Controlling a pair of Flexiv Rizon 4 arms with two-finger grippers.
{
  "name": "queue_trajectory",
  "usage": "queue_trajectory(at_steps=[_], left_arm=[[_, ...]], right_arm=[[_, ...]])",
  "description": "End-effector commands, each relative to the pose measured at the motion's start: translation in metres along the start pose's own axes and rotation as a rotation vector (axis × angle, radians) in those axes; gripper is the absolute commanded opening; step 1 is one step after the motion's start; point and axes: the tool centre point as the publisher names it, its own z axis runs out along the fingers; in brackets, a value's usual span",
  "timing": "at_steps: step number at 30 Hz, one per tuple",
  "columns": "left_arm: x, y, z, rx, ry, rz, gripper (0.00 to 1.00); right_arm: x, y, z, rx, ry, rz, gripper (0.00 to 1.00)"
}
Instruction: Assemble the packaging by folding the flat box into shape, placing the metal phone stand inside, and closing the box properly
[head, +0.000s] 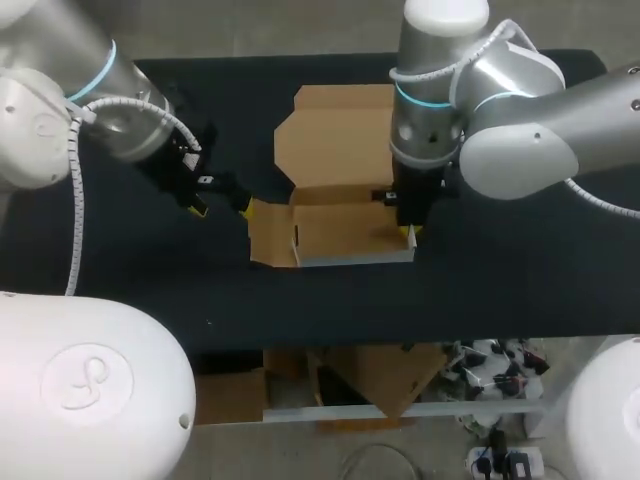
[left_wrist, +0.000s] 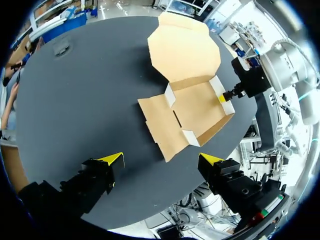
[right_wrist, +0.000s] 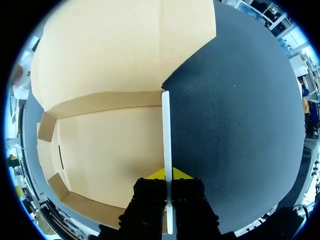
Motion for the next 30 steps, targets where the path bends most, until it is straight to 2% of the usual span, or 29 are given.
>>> queue_trajectory(at_steps=[1, 10, 14, 20, 30], left_arm=[[-0.001, -0.006, 0.012, -0.045, 0.100, -0.413, 1.00], [0.007, -0.004, 0.031, 0.008, 0.212, -0.412, 1.00], [0.011, -0.003, 0.038, 0.054, 0.247, -0.345, 1.00], [0.011, -0.002, 0.043, 0.102, 0.269, -0.237, 1.00], [0.008, -0.008, 0.060, 0.082, 0.273, -0.182, 1.00]], right_arm=[[0.001, 0.001, 0.000, 0.002, -0.003, 0.001, 0.00], [0.001, 0.001, 0.000, 0.002, -0.003, 0.001, 0.00], [0.001, 0.001, 0.000, 0.002, -0.003, 0.001, 0.00], [0.001, 0.001, 0.000, 0.002, -0.003, 0.001, 0.00], [0.001, 0.001, 0.000, 0.002, -0.003, 0.001, 0.00]])
